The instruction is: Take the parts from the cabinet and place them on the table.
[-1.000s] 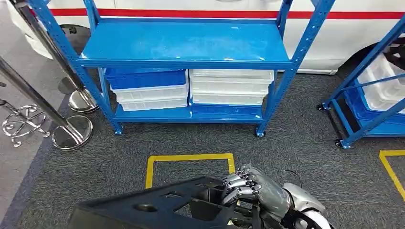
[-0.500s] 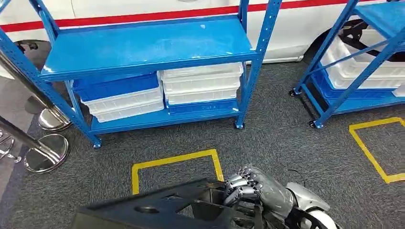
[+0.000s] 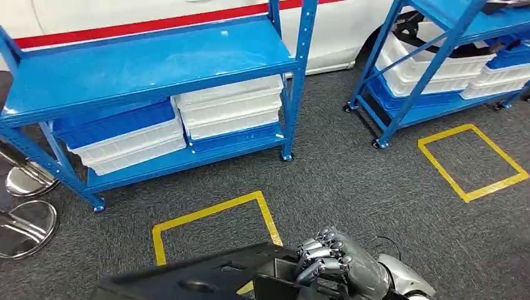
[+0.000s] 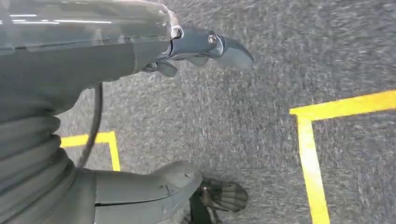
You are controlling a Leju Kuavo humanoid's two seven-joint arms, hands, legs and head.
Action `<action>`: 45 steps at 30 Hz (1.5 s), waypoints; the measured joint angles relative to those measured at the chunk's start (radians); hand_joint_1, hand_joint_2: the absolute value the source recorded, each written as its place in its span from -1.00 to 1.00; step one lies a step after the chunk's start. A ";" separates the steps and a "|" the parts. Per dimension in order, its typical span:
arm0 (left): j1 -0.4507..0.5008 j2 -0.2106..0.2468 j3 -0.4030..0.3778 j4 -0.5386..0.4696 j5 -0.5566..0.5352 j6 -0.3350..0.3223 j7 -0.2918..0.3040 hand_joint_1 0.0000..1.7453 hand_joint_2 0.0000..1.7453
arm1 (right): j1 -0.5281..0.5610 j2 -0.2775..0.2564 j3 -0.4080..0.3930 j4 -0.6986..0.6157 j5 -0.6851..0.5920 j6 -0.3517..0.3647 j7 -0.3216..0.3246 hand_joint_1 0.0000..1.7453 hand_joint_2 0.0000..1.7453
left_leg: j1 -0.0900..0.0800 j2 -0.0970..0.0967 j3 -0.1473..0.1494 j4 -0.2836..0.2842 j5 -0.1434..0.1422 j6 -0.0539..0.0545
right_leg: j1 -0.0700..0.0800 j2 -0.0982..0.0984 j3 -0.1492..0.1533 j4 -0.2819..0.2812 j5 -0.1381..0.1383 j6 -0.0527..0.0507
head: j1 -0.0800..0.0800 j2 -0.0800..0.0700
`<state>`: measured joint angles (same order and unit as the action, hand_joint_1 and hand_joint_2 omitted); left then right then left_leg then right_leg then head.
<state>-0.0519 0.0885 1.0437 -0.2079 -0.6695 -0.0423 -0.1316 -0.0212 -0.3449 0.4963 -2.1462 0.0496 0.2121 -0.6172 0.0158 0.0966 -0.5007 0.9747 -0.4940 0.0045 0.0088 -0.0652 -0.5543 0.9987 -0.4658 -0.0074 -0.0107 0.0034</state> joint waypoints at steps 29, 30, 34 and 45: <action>0.001 0.022 0.010 0.000 0.004 0.028 -0.011 -1.00 1.00 | -0.007 0.021 -0.013 0.018 -0.075 0.107 -0.025 1.00 1.00 | 0.003 -0.010 0.009 -0.005 -0.003 0.012 | -0.007 -0.014 -0.010 0.004 0.007 -0.001 | 0.001 0.000; 0.001 0.022 0.012 0.000 0.008 0.028 -0.011 -1.00 1.00 | -0.010 0.023 -0.016 0.018 -0.076 0.107 -0.028 1.00 1.00 | -0.002 0.000 0.008 -0.003 -0.007 0.005 | 0.003 -0.019 -0.009 0.000 0.006 -0.007 | 0.001 0.000; -0.004 0.021 0.024 0.000 0.010 0.026 -0.011 -1.00 1.00 | -0.008 0.027 -0.027 0.019 -0.079 0.105 -0.033 1.00 1.00 | -0.006 0.041 0.023 -0.014 -0.012 -0.015 | 0.002 0.034 -0.009 -0.016 0.014 -0.025 | 0.000 0.000; 0.004 0.031 0.027 0.000 -0.015 0.030 -0.025 -1.00 1.00 | 0.031 0.056 -0.035 0.037 -0.103 0.114 -0.054 1.00 1.00 | 0.008 -0.193 -0.026 0.028 0.013 -0.014 | -0.003 0.166 0.004 -0.006 0.007 -0.028 | 0.000 0.000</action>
<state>-0.0477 0.1190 1.0712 -0.2083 -0.6844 -0.0122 -0.1568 0.0101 -0.2884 0.4612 -2.1088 -0.0530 0.3262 -0.6714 0.0240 -0.0962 -0.5267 1.0032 -0.4814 -0.0096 0.0063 0.1006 -0.5507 0.9925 -0.4585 -0.0350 -0.0107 0.0031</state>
